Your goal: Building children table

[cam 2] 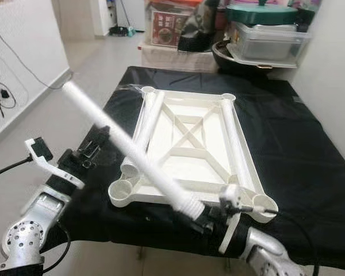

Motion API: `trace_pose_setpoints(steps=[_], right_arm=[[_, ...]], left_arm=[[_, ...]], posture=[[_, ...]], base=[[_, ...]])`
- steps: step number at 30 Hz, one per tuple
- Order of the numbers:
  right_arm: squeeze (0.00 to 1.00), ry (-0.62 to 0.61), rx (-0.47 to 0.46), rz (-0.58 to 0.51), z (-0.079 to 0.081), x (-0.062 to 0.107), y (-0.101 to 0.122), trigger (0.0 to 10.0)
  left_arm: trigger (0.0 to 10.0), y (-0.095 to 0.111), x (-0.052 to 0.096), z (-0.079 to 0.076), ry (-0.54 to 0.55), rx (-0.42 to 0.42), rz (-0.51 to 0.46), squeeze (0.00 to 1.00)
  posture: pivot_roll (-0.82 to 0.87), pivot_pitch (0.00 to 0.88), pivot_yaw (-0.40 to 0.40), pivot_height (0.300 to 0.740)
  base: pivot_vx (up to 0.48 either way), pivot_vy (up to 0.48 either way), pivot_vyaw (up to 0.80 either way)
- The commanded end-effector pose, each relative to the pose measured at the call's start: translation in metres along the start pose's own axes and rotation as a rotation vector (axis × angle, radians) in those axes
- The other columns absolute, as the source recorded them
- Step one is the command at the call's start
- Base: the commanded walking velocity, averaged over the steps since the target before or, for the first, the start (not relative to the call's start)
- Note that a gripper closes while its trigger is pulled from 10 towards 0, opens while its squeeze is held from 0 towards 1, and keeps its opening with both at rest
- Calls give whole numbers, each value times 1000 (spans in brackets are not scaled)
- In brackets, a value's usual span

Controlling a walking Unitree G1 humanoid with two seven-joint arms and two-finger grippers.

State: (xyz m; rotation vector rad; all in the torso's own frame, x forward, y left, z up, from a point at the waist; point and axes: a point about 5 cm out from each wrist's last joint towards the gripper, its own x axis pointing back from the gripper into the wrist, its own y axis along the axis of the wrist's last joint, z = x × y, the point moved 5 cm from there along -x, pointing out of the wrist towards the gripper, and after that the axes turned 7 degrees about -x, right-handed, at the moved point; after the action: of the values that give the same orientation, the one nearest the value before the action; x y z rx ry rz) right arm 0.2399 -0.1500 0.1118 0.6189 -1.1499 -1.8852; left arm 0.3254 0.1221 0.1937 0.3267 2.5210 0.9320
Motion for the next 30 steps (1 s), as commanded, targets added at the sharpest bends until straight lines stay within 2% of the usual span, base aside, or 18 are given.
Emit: trace_pose_setpoints(steps=[1,5,9,13,14,15,16,17,18,19,20,21,22,23,26,30], right_arm=[[0,45,14,33,6,3,-3,0],[0,61,36,148,9,15,-21,0],[0,55,26,129,7,15,-18,0],[0,106,27,133,16,14,-17,0],[0,118,28,146,18,15,-19,0],[0,118,28,146,18,15,-19,0],[0,130,30,165,20,16,-22,0],[0,130,30,165,20,16,-22,0],[0,135,34,180,20,19,-24,0],[0,135,34,180,20,19,-24,0],[0,139,38,189,20,21,-24,0],[0,139,38,189,20,21,-24,0],[0,133,48,190,18,24,-22,0],[0,129,61,183,15,26,-17,0],[0,138,79,171,13,27,-7,0],[0,163,82,201,15,28,-11,0]], left_arm=[[10000,2,-1,4,16,32,-4,0],[10000,9,-3,-1,-21,75,-11,0],[10000,9,-3,0,-20,75,-4,0],[10000,12,-3,6,-3,81,0,0],[8863,12,-3,7,-3,85,-1,0],[8863,12,-3,7,-3,85,-1,0],[3882,12,-3,6,-6,95,1,0],[3882,12,-3,6,-6,95,1,0],[549,9,-4,3,-22,109,16,0],[549,9,-4,3,-22,109,16,0],[2745,7,-4,1,-33,120,27,0],[2745,7,-4,1,-33,120,27,0],[8549,2,-3,-4,-57,132,56,0],[10000,-4,-1,-7,-72,134,91,0],[10000,-11,2,-11,-94,135,133,0],[10000,-14,4,-11,-101,139,158,0]], posture=[[49,0,-54,740],[46,0,-52,740],[49,0,-51,740],[46,0,-50,740],[46,0,-50,740],[46,0,-50,740],[45,0,-50,740],[45,0,-50,740],[44,0,-49,740],[44,0,-49,740],[44,0,-49,740],[44,0,-49,740],[44,0,-49,740],[48,0,-46,740],[48,0,-45,740],[51,0,-47,740]], base=[[0,0,0],[0,0,0],[0,0,0],[0,0,0],[0,0,0],[0,0,0],[0,0,0],[0,0,0],[0,0,0],[0,0,0],[0,0,0],[0,0,0],[0,0,0],[0,0,0],[0,0,0],[0,0,0]])
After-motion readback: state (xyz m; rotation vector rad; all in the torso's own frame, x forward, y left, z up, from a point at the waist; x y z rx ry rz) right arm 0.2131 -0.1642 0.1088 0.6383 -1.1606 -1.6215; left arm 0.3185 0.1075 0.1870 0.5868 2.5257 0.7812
